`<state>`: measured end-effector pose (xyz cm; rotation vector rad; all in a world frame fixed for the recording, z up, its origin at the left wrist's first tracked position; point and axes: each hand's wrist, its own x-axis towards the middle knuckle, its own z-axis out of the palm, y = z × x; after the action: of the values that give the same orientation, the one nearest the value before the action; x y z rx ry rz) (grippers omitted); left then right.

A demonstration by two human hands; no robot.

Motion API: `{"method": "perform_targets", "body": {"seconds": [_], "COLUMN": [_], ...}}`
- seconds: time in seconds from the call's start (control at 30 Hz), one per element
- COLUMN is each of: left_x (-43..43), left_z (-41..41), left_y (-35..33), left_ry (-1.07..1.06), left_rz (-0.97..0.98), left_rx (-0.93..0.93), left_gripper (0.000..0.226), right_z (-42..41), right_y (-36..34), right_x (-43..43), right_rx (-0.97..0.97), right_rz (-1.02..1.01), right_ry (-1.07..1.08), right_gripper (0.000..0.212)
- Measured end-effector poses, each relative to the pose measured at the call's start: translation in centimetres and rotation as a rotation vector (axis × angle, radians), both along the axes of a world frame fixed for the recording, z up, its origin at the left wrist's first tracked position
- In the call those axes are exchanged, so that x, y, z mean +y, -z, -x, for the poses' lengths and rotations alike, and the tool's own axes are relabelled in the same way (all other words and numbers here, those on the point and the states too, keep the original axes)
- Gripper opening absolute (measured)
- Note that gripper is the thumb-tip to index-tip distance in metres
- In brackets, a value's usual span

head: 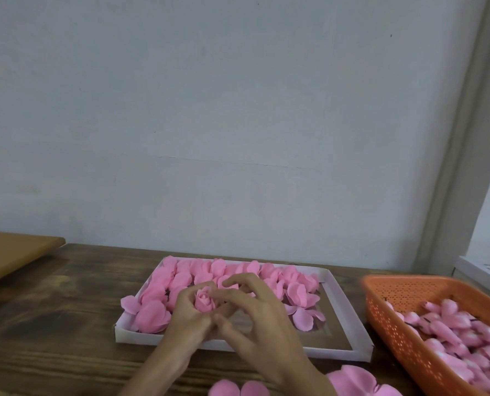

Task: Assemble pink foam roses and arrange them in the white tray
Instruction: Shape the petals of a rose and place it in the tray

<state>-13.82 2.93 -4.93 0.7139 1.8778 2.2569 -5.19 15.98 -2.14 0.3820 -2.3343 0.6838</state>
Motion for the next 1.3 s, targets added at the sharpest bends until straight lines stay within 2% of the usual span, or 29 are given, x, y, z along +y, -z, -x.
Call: {"method": "perform_targets", "body": {"seconds": [0.2,0.53,0.67,0.73,0.83,0.9,0.93,1.0,1.07,1.17,1.3], "left_x": [0.0,-0.1,-0.3,-0.5,-0.6,-0.7,-0.7,-0.8,-1.0,-1.1,-1.1], "left_z": [0.3,0.6,0.6,0.6,1.1,1.4,1.6,1.8,1.8,1.7,1.8], "left_y": [0.1,0.6,0.7,0.6,0.8,0.7,0.8,0.8,0.9,1.0,1.0], "left_ry": [-0.075,-0.044,-0.014,-0.005,-0.022,-0.076,-0.11,-0.18,-0.229,-0.239,-0.238], "left_rz": [0.032,0.088,0.118,0.133,0.116,0.096,0.082,0.057,0.033,0.024,-0.001], "left_rx": [-0.011,0.08,0.087,0.11,0.169,0.155,0.141,0.112,0.086,0.068,0.062], "left_gripper": [0.029,0.025,0.034,0.028,0.042,0.042,0.044,0.048,0.05,0.048,0.051], "right_z": [-0.3,0.0,0.2,0.2,0.2,0.1,0.0,-0.2,-0.3,-0.4,-0.2], "right_y": [-0.2,0.7,0.9,0.8,0.4,-0.3,-0.5,-0.6,0.1,0.9,0.3], "right_x": [-0.3,-0.3,-0.1,-0.2,-0.2,0.0,0.0,0.0,-0.2,-0.1,0.1], "right_rx": [0.0,0.021,0.024,0.049,0.118,0.006,-0.097,-0.278,-0.445,-0.603,-0.661], "right_rz": [-0.081,-0.103,-0.12,-0.009,0.26,0.249,0.163,-0.075,-0.198,-0.196,-0.146], "right_ry": [0.0,-0.002,-0.004,-0.001,0.057,0.09,0.09,0.052,-0.023,-0.075,-0.15], "right_gripper": [0.037,0.032,0.031,0.026,0.017,0.009,0.007,0.016,0.022,0.035,0.021]}}
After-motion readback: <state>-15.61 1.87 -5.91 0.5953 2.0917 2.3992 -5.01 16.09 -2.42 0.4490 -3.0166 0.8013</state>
